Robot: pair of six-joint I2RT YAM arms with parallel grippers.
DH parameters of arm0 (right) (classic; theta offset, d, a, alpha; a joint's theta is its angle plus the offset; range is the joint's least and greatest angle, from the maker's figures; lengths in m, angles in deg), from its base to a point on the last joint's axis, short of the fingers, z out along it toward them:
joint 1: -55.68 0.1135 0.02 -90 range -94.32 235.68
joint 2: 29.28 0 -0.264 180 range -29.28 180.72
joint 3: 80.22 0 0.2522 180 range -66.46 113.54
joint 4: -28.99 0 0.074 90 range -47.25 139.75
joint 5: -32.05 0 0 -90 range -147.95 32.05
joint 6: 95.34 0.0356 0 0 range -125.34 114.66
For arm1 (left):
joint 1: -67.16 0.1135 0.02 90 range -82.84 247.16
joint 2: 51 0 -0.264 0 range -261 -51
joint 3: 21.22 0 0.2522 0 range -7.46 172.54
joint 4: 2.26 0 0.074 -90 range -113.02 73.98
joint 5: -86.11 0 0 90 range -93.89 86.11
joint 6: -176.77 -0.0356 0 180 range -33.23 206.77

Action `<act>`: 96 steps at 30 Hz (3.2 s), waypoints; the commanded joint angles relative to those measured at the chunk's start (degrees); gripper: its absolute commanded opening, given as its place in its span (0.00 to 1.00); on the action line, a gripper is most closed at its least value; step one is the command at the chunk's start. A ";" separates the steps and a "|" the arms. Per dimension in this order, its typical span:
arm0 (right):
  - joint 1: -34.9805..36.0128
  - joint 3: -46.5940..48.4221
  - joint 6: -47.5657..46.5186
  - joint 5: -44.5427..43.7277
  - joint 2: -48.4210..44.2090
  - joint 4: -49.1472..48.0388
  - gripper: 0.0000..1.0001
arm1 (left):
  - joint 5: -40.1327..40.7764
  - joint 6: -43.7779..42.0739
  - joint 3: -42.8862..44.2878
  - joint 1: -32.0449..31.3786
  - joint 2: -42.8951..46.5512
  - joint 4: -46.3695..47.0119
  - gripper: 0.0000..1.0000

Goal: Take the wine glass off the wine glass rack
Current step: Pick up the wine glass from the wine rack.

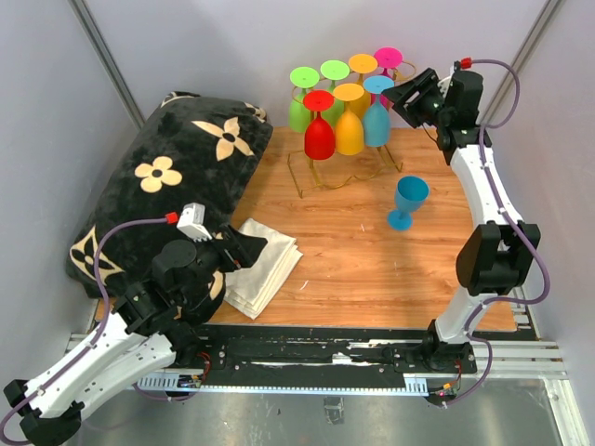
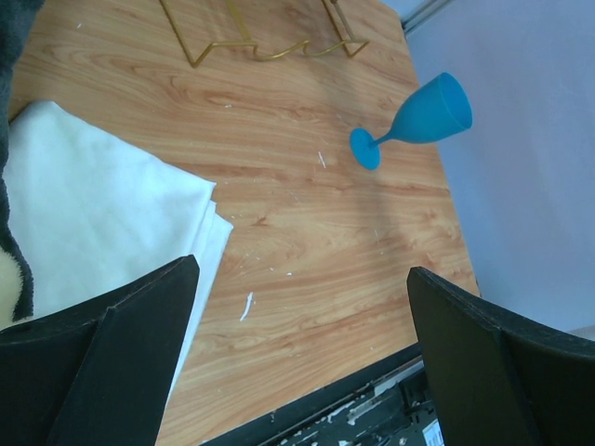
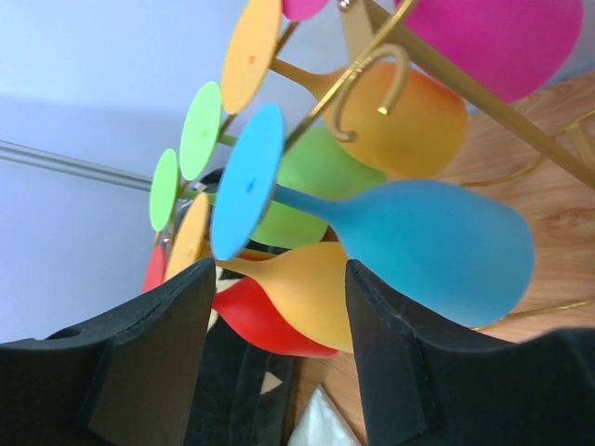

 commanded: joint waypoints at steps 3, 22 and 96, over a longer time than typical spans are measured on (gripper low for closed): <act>-0.88 2.39 3.26 0.32 -1.45 -2.92 0.59 | 1.32 -1.37 1.33 0.33 -1.85 1.83 1.00; -0.93 13.57 2.38 -3.99 5.71 3.29 0.45 | 1.75 -2.02 2.70 0.33 -2.85 0.95 1.00; -1.85 -12.98 2.97 6.21 -19.74 -6.02 0.01 | 2.74 -0.17 1.82 0.33 2.08 -0.90 1.00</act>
